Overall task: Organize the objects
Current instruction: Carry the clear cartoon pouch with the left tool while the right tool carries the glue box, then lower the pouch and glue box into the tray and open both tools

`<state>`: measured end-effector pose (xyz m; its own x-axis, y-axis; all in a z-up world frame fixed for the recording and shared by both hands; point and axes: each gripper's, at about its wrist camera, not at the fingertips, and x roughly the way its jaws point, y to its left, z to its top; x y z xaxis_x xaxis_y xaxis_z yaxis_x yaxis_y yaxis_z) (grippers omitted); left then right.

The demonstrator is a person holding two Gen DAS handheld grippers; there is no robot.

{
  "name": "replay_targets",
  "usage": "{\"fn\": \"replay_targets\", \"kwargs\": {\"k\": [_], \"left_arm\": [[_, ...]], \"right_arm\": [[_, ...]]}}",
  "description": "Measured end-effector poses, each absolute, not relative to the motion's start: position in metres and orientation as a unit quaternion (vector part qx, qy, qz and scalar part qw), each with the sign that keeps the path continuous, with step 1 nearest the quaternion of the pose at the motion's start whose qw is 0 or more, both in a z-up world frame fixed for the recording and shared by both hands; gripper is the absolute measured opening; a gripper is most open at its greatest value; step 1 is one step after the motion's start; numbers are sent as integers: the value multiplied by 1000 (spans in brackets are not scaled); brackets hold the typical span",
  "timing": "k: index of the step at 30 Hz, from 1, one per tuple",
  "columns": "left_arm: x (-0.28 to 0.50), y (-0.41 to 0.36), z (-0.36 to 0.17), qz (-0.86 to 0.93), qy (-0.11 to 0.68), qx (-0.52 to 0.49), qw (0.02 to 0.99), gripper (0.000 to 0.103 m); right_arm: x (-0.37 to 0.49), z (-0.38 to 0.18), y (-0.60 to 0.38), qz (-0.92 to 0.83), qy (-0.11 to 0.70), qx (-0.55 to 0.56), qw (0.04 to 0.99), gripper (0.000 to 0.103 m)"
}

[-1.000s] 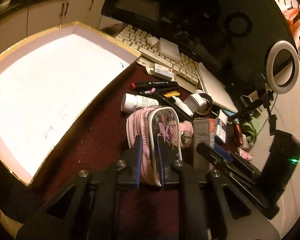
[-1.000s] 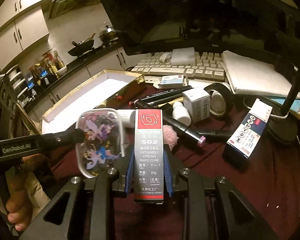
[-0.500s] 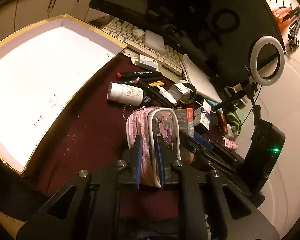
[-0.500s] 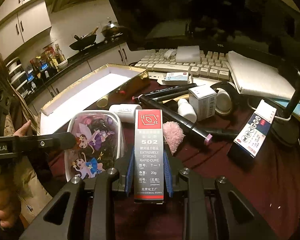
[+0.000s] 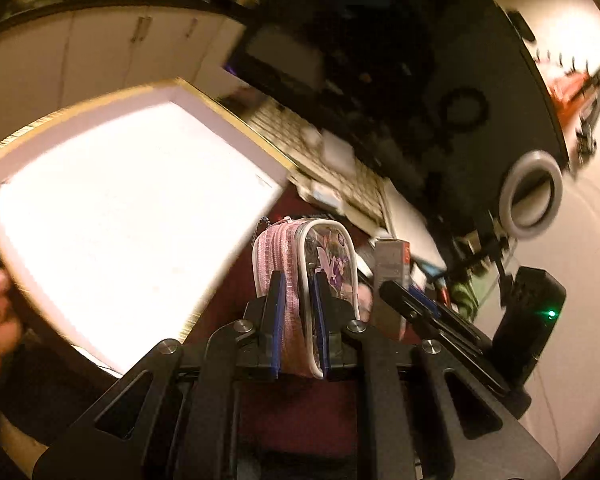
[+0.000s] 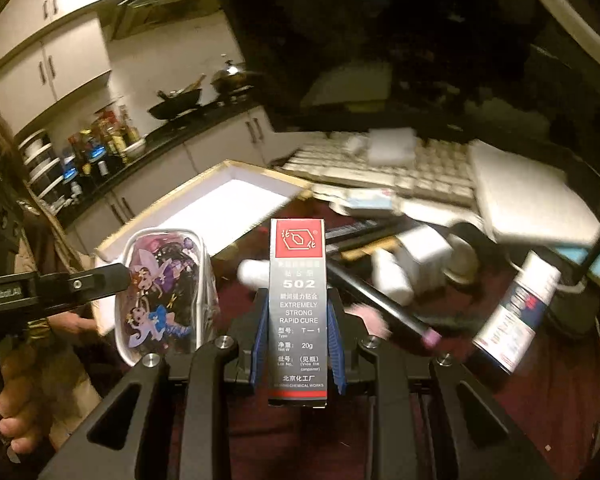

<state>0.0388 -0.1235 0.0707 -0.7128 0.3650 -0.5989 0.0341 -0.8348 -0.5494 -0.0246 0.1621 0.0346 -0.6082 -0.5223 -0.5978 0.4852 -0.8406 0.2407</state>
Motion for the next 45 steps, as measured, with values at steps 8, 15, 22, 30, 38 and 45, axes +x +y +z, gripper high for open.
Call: {"fn": "replay_targets", "kwargs": {"k": [8,15,22,30,38,45], "left_arm": [[44,-185,69,894,-293,-339,13,13],[36,-212,43,880,-317,-353,-22,13],[37,-216,23,869,-310,-384,-42,13],[51,-193,26,878,-277,-389,-37,13],[49,-173,25,875,-259,-406,-38,13],[44,-163,23,877,-237,-414,-60,13]], "right_arm": [[-38,49,79,-876,4,328,354,26],[-70,44,19,-862,22,341,374,26],[-91,14,-17,-847,42,384,365,26],[-69,-6,-22,-839,109,397,356,26],[-58,-10,1,-837,115,394,362,26],[-56,-9,9,-840,111,386,364,26]]}}
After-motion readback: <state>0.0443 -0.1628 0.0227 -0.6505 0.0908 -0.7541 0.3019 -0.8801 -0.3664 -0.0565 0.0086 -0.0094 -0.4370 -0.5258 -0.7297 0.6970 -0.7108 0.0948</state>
